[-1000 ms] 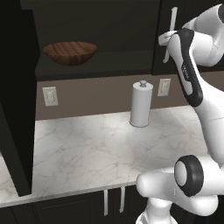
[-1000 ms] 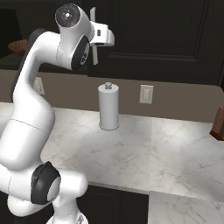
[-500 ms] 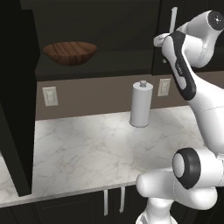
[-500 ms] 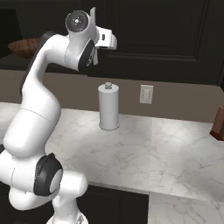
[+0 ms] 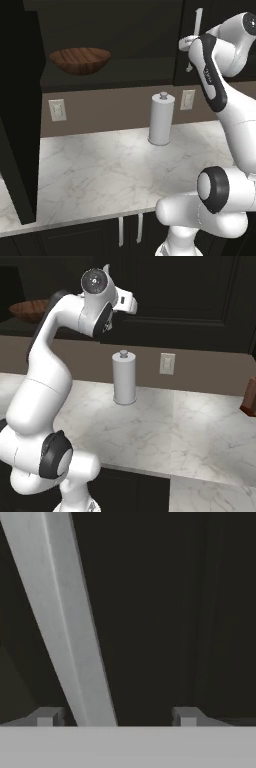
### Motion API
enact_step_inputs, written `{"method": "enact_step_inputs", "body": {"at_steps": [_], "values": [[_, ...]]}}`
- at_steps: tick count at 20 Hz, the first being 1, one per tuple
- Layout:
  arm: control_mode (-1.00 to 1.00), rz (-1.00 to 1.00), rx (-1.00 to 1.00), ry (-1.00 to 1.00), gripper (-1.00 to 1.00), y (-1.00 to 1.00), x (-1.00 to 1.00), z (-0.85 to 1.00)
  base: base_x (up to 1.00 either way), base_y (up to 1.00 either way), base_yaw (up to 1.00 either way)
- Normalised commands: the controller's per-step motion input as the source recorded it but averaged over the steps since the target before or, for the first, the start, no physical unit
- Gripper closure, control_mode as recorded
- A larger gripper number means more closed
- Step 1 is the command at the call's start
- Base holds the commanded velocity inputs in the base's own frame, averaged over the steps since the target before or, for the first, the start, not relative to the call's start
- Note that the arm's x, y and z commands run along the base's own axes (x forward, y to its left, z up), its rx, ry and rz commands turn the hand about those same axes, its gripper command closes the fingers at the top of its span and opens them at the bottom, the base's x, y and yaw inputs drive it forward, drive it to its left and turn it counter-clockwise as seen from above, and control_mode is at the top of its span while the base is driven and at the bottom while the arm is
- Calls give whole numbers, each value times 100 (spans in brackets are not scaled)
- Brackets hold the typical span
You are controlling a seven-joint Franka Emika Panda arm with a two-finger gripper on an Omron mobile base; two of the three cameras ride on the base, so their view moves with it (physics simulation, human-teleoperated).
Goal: Move the bowls from the cabinet to the plates on the dining table.
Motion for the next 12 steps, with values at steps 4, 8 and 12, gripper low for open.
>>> {"method": "enact_step_inputs", "body": {"at_steps": [4, 8, 12], "values": [[-100, 0, 0, 0, 100, 0, 0, 0, 0, 0, 0], [-100, 0, 1, 0, 100, 0, 0, 0, 0, 0, 0], [-100, 0, 0, 0, 100, 0, 0, 0, 0, 0, 0]]}}
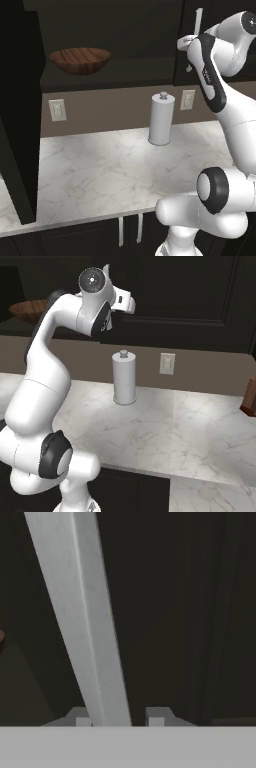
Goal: Move the bowls from the cabinet to the plates on the dining table.
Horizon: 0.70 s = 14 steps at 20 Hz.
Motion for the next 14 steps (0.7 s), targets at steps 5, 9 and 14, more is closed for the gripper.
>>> {"method": "enact_step_inputs", "body": {"at_steps": [5, 9, 14], "values": [[-100, 0, 0, 0, 100, 0, 0, 0, 0, 0, 0], [-100, 0, -2, -2, 100, -12, 0, -8, 0, 0, 0], [-100, -3, -7, -1, 100, -63, -8, -5, 0, 0, 0]]}}
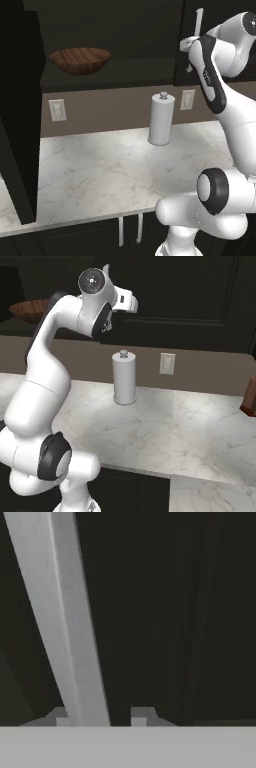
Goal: Move the bowls from the cabinet to the plates on the dining table.
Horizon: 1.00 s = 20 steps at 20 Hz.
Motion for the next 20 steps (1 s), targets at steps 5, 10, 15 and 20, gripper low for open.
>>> {"method": "enact_step_inputs", "body": {"at_steps": [5, 10, 15, 20], "values": [[-100, -5, -6, 0, 100, -73, -35, 0, 0, 0, 0], [-100, -6, -1, 0, 100, -58, -77, 0, 0, 0, 0], [-100, -8, 0, 0, 100, -59, -94, 0, 0, 0, 0], [-100, -4, 0, 0, 100, -65, -78, 0, 0, 0, 0]]}}
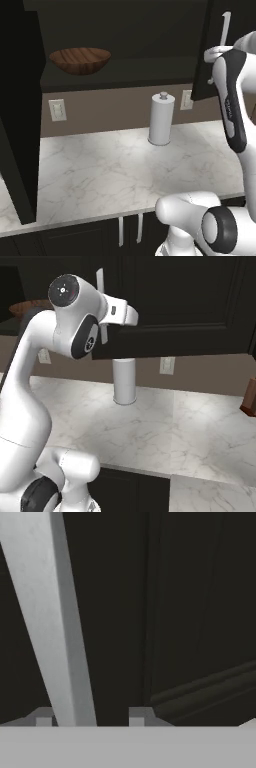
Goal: Move the bowls from the cabinet to the plates on the dining table.
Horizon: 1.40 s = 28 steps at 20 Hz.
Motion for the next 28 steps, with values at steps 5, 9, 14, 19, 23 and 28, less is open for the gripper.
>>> {"method": "enact_step_inputs", "body": {"at_steps": [5, 9, 14, 19, 23, 28], "values": [[-100, -1, 0, 0, 100, -75, -57, 0, 0, 0, 0], [-100, 0, 0, 0, 100, -86, -54, 0, 0, 0, 0], [-100, 0, 0, 0, 100, -77, -80, 0, 0, 0, 0], [-100, 0, 0, 0, 100, -65, -100, 0, 0, 0, 0], [-100, 0, 0, 0, 100, -62, -100, 0, 0, 0, 0], [-100, 0, 0, 0, 100, -38, -60, 0, 0, 0, 0]]}}
